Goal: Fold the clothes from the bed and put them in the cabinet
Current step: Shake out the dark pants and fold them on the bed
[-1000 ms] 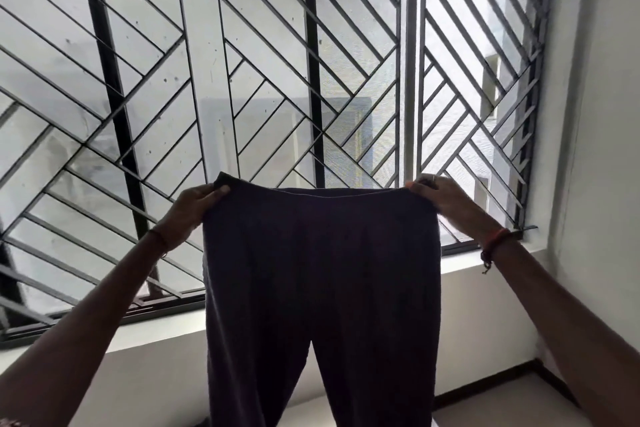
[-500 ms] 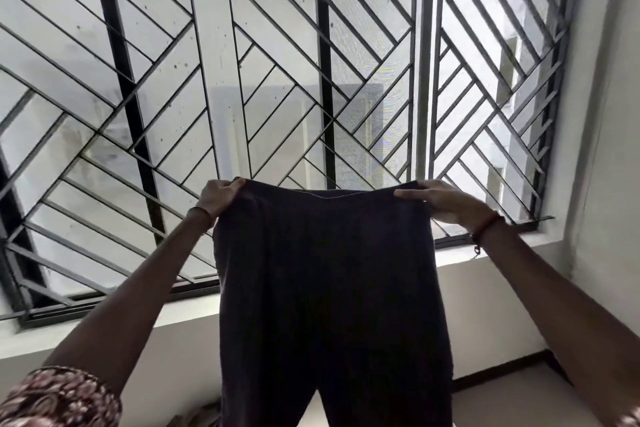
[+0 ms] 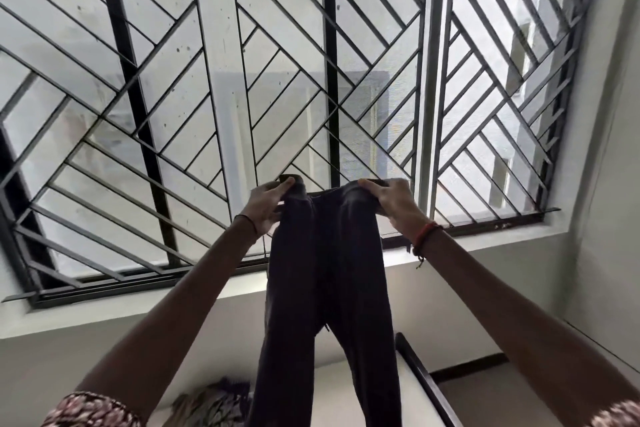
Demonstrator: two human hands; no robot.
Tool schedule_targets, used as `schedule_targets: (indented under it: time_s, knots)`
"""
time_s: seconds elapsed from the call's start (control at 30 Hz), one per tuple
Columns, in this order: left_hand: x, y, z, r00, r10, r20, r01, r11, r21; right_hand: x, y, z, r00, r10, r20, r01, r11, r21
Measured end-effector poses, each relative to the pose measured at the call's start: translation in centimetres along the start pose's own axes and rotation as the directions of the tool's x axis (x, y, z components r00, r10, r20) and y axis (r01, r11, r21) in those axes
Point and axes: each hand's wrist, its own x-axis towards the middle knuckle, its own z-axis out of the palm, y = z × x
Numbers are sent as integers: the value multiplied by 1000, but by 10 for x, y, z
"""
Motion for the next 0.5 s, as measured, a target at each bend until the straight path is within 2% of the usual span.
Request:
schedule_targets:
  time_s: [0.1,0.23,0.37,0.5]
  knots:
    - [-12,4,22,996,33,82,-37,998,48,-7,-10,19,997,-5,77,3,1000,29]
    - [-19,6,39,982,96,160,-122,980,159,-10,-22,34,984,-38,173,46,998,-39]
    - [-19,11,42,985,102,139,-123,981,151,-10,-26,35,986,-65,150,75,995,-59]
    - [-18,11,42,951,222,216,-236,971,41,-7,-34,33,990,-102,93,108,993,-57]
